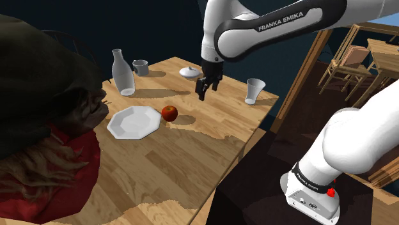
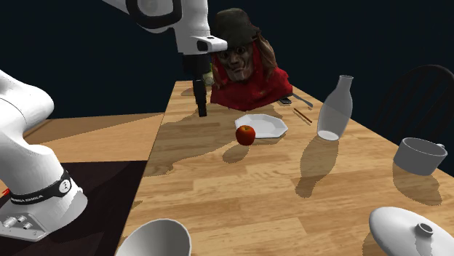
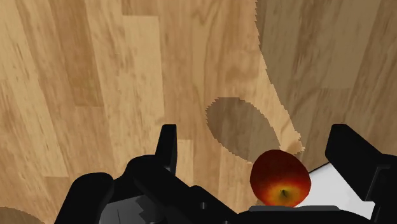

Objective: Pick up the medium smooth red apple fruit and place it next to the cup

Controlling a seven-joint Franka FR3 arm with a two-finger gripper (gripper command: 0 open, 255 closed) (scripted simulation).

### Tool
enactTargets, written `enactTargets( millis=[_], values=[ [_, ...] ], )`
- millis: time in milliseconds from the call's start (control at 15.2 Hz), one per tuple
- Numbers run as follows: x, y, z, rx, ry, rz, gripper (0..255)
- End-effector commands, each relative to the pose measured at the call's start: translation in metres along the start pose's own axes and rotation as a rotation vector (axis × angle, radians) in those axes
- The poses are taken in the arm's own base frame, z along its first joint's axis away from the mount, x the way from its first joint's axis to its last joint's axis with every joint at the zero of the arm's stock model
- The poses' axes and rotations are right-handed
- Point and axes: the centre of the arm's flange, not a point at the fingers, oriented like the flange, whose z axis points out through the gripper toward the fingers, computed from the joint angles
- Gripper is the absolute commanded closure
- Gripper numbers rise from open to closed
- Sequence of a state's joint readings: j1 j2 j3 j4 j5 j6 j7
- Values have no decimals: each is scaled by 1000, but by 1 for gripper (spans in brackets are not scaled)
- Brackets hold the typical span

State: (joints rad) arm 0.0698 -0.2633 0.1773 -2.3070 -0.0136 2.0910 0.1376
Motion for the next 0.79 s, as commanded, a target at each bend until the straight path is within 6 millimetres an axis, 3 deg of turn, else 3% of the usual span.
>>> enactTargets(
  millis=[0,726],
  values=[
    [17,-13,17,2,6,9,0],
    [113,-79,98,10,36,57,0]
  ],
)
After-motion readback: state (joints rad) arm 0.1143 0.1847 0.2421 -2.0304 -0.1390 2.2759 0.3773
